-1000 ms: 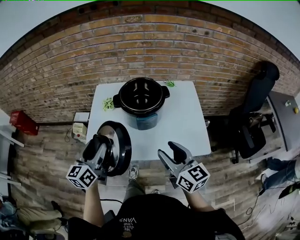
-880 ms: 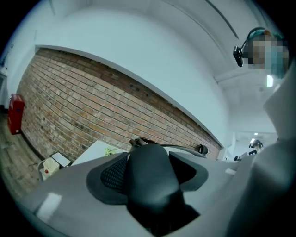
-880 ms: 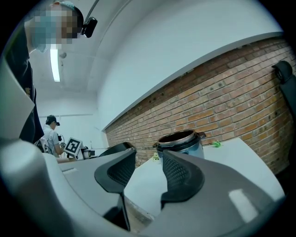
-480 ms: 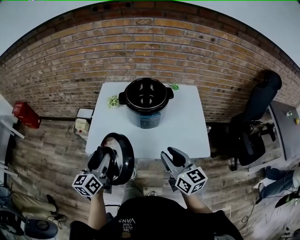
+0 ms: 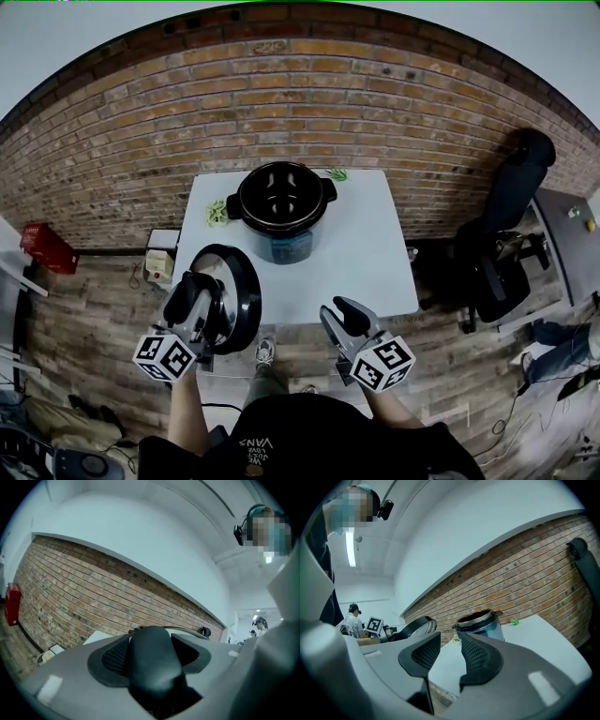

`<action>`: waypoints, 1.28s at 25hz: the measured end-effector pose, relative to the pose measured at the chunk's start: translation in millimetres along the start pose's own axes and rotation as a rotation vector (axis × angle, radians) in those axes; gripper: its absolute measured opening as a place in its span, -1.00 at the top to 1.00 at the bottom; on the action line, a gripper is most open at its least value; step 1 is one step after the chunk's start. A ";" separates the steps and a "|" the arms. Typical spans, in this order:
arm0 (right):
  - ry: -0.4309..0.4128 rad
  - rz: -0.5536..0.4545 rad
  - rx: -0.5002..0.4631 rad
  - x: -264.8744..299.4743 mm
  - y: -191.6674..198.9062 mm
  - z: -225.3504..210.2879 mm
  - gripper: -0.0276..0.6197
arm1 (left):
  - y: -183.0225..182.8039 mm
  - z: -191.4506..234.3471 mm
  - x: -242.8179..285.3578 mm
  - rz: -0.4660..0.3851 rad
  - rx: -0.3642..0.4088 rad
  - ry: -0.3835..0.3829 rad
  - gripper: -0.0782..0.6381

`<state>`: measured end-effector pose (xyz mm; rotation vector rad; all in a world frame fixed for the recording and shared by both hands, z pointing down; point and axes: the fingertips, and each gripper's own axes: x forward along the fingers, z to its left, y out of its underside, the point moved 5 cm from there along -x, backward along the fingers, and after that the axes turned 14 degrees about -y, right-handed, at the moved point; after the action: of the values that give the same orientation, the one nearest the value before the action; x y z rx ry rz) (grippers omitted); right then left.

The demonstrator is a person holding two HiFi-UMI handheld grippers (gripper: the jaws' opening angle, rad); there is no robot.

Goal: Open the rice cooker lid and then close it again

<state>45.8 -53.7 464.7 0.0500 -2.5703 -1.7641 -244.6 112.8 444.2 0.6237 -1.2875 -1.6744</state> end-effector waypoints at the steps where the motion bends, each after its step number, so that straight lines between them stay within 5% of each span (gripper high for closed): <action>1: 0.008 -0.005 0.002 1.0 -1.0 -2.6 0.46 | -6.6 -2.5 9.6 -0.002 0.019 0.013 0.00; 14: 0.149 -0.082 0.020 35.0 -17.7 -35.8 0.46 | -73.3 -32.1 160.0 0.020 0.303 0.279 0.00; 32: 0.415 -0.164 0.041 44.3 -19.0 -57.4 0.46 | -57.9 -119.7 302.6 0.172 0.672 0.737 0.00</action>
<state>4.0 -115.8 467.7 0.5774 -2.3509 -1.5434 -307.5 -207.1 389.9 1.3303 -1.2642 -0.7058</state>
